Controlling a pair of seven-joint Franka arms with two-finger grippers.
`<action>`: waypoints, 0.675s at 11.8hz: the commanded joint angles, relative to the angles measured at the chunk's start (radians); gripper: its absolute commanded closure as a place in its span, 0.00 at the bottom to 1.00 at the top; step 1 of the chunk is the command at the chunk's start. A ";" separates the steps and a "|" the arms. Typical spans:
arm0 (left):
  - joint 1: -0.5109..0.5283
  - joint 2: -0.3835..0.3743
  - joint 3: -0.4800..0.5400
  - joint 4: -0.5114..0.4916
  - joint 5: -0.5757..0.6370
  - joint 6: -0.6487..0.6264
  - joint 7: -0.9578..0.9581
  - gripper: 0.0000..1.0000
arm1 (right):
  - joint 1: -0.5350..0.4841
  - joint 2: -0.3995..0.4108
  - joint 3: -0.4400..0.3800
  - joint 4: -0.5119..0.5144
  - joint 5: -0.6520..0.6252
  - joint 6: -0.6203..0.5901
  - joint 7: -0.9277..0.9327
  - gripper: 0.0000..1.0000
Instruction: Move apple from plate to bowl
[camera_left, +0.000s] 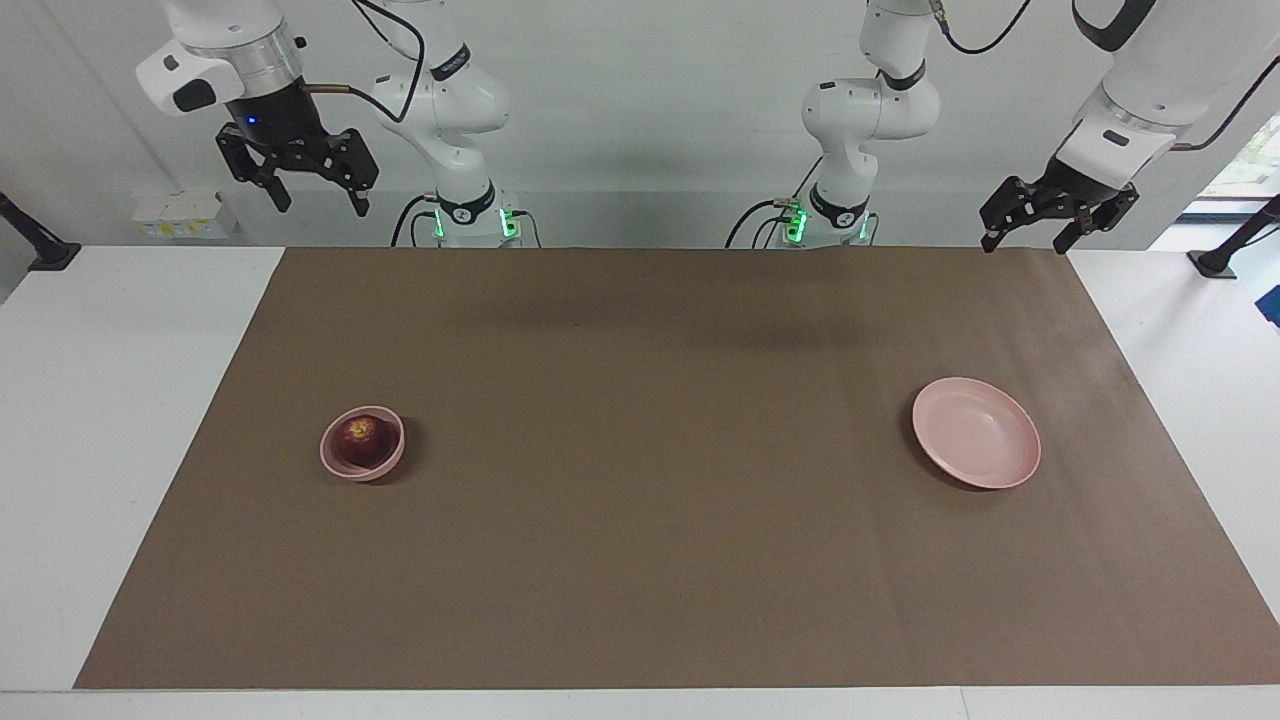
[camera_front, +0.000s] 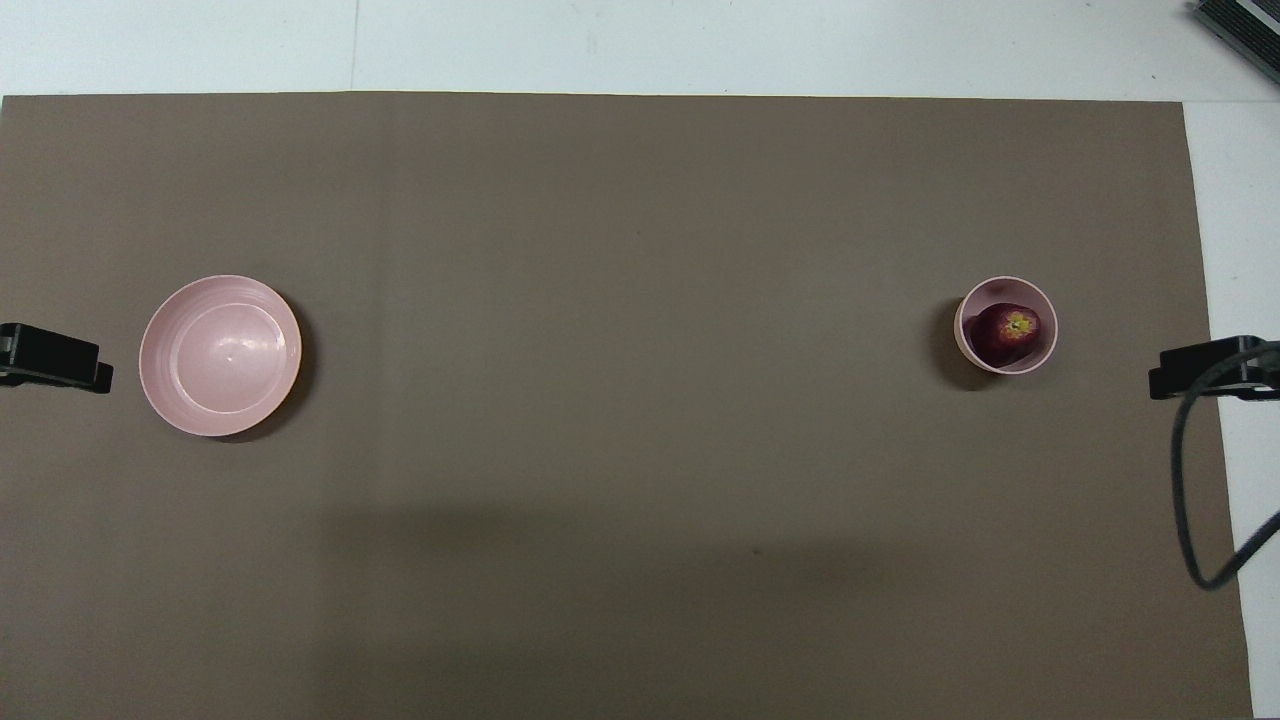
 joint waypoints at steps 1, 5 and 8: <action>0.006 -0.004 -0.003 0.004 0.006 -0.012 0.005 0.00 | -0.018 -0.026 -0.004 -0.039 0.029 -0.017 -0.054 0.00; 0.006 -0.003 -0.003 0.004 0.006 -0.014 0.005 0.00 | -0.030 -0.030 -0.009 -0.067 0.013 0.015 -0.095 0.00; 0.006 0.000 -0.003 0.002 0.006 -0.014 0.005 0.00 | -0.029 -0.028 -0.009 -0.072 0.013 0.022 -0.098 0.00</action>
